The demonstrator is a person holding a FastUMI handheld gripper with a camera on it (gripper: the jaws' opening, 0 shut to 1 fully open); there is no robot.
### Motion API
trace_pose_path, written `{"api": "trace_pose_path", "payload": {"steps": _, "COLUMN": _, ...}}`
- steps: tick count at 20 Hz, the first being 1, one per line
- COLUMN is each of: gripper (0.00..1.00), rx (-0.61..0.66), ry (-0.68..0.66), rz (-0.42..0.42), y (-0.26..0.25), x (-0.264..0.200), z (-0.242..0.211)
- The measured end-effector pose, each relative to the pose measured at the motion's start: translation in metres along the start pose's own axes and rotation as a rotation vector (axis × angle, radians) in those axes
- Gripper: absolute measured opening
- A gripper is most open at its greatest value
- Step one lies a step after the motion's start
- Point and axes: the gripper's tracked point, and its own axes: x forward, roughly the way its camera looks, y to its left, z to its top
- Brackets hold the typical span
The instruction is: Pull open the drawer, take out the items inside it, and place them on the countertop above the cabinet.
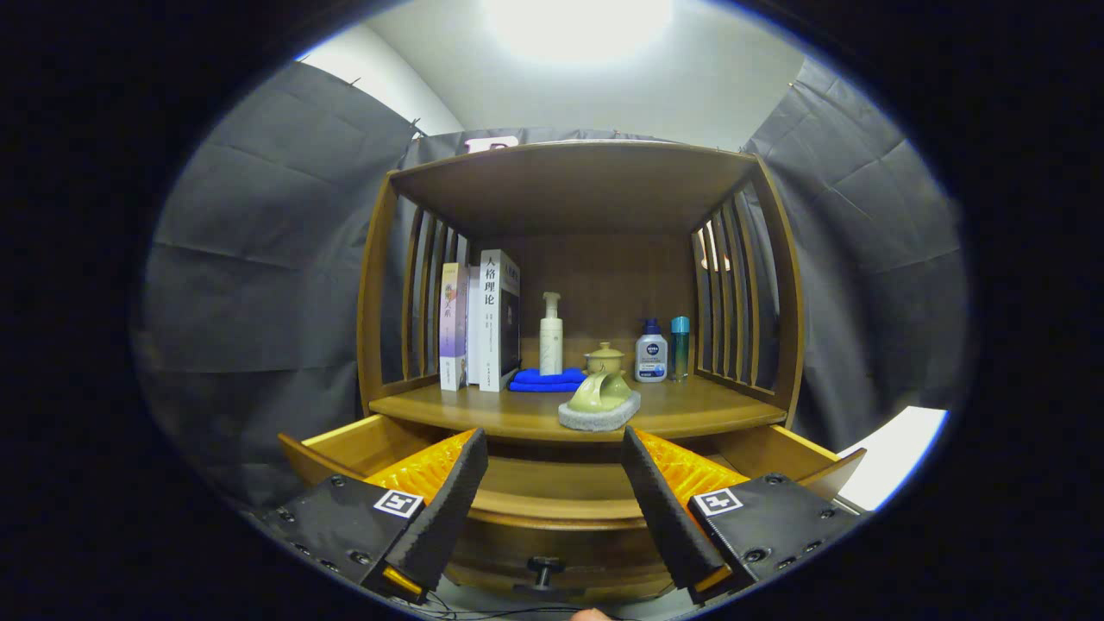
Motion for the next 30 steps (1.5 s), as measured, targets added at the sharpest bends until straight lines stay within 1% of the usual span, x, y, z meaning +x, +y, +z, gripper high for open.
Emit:
{"api": "trace_pose_path", "payload": {"steps": 5, "gripper": 0.98, "rx": 0.013, "ry": 0.032, "rz": -0.010, "y": 0.005, "x": -0.012, "z": -0.036}}
{"api": "trace_pose_path", "payload": {"steps": 6, "gripper": 0.98, "rx": 0.008, "ry": -0.006, "rz": -0.019, "y": 0.004, "x": -0.012, "z": -0.030}}
{"api": "trace_pose_path", "payload": {"steps": 11, "gripper": 0.99, "rx": -0.040, "ry": -0.025, "rz": -0.029, "y": 0.004, "x": -0.025, "z": -0.037}}
{"api": "trace_pose_path", "payload": {"steps": 16, "gripper": 0.99, "rx": -0.042, "ry": 0.062, "rz": -0.019, "y": 0.010, "x": -0.033, "z": -0.075}}
{"api": "trace_pose_path", "payload": {"steps": 18, "gripper": 0.99, "rx": -0.027, "ry": 0.103, "rz": -0.022, "y": 0.010, "x": -0.027, "z": -0.086}}
{"api": "trace_pose_path", "payload": {"steps": 19, "gripper": 0.99, "rx": -0.021, "ry": 0.110, "rz": -0.044, "y": 0.005, "x": -0.025, "z": -0.090}}
{"api": "trace_pose_path", "payload": {"steps": 21, "gripper": 0.97, "rx": -0.024, "ry": 0.095, "rz": -0.060, "y": 0.007, "x": -0.022, "z": -0.085}}
{"api": "trace_pose_path", "payload": {"steps": 23, "gripper": 0.96, "rx": -0.066, "ry": 0.066, "rz": -0.077, "y": 0.007, "x": -0.019, "z": -0.078}}
{"api": "trace_pose_path", "payload": {"steps": 24, "gripper": 0.97, "rx": -0.068, "ry": 0.088, "rz": -0.081, "y": 0.008, "x": -0.015, "z": -0.082}}
{"api": "trace_pose_path", "payload": {"steps": 25, "gripper": 0.97, "rx": -0.073, "ry": 0.083, "rz": -0.086, "y": 0.008, "x": -0.011, "z": -0.081}}
{"api": "trace_pose_path", "payload": {"steps": 30, "gripper": 0.98, "rx": -0.067, "ry": 0.106, "rz": -0.084, "y": 0.003, "x": 0.027, "z": -0.084}}
